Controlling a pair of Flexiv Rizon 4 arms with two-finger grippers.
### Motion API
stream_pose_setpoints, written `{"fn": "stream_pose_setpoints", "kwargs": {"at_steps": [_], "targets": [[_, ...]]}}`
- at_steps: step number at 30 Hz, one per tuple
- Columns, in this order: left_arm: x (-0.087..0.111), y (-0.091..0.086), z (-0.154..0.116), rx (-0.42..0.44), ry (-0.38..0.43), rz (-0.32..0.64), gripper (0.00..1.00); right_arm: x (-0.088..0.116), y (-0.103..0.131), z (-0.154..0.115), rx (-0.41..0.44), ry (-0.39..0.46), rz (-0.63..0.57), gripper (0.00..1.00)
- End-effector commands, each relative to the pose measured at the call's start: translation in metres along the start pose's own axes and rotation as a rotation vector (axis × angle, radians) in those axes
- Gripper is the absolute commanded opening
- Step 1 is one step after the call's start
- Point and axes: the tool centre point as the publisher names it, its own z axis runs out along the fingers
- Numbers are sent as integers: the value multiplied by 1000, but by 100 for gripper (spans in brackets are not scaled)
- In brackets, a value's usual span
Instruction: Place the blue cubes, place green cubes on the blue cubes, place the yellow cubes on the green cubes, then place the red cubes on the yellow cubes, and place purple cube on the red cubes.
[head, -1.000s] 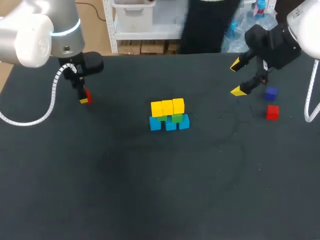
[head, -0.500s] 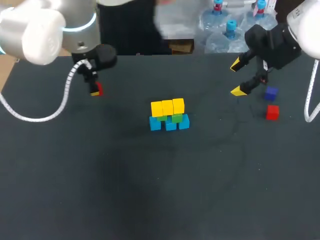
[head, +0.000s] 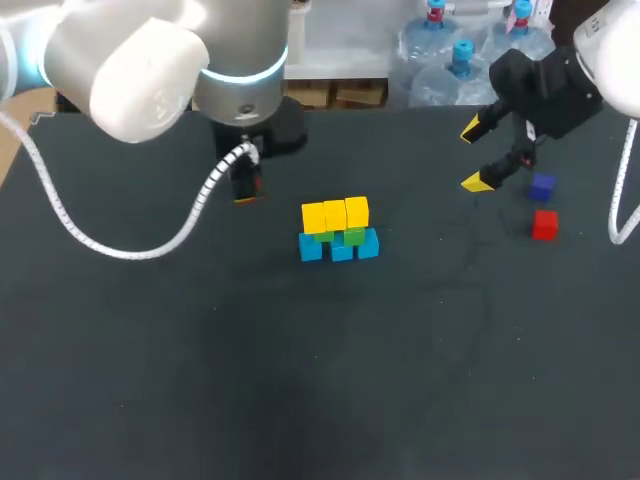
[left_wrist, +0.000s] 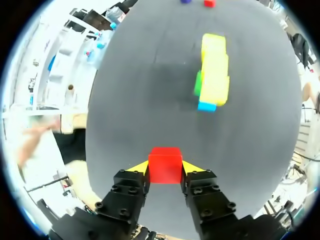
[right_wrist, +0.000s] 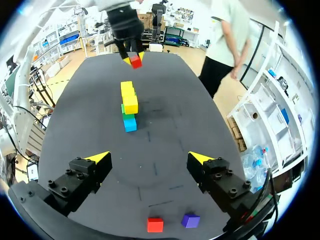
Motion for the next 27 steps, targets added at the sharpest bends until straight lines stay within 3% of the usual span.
{"fn": "stream_pose_setpoints", "kwargs": {"at_steps": [1, 11, 16, 27], "targets": [[-2, -10, -11, -74, -20, 18, 0, 0, 0, 1, 0, -1, 0, 100], [-34, -19, -26, -91, -126, 64, 0, 0, 0, 1, 0, -1, 0, 100], [-34, -19, -29, -81, -200, 64, 0, 0, 0, 1, 0, -1, 0, 100], [-34, -19, -29, -81, -200, 64, 0, 0, 0, 1, 0, -1, 0, 100]]}}
